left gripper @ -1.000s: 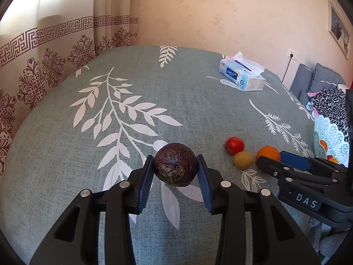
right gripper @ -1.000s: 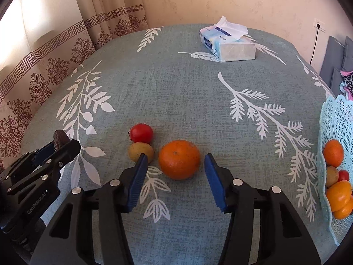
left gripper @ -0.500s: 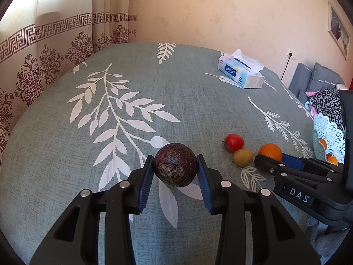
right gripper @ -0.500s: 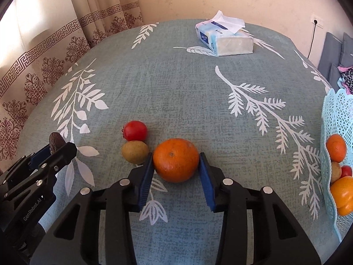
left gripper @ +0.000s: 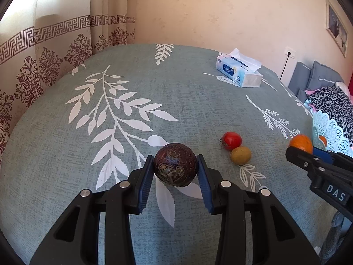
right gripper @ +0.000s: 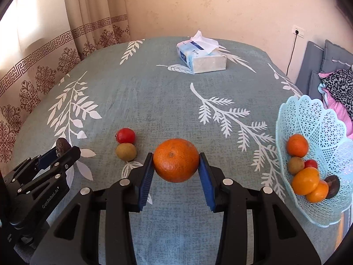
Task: Organize fruits
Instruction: 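Carry the orange into the basket and open the right tool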
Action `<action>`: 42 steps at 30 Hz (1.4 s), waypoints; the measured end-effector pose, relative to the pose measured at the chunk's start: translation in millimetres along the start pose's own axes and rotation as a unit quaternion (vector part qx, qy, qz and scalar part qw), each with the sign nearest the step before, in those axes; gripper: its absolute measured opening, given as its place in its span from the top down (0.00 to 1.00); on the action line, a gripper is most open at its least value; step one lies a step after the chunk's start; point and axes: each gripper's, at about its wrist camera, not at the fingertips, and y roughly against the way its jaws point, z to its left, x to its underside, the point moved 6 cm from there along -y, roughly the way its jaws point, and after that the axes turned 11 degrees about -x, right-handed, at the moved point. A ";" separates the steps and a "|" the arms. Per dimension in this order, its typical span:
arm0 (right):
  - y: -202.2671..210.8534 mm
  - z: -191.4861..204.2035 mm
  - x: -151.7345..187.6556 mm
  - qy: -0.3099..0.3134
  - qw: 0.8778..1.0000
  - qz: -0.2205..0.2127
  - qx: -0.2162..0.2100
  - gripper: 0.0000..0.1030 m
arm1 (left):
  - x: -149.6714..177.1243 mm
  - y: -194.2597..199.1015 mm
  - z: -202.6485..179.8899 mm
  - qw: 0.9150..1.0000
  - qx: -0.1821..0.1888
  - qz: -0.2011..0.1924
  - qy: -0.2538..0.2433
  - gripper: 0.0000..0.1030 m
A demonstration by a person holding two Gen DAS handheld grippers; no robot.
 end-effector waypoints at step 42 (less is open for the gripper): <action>67.0 -210.2 19.0 -0.211 0.966 -0.012 0.148 0.60 | -1.4 2.5 3.0 1.000 0.016 -0.009 0.016 0.62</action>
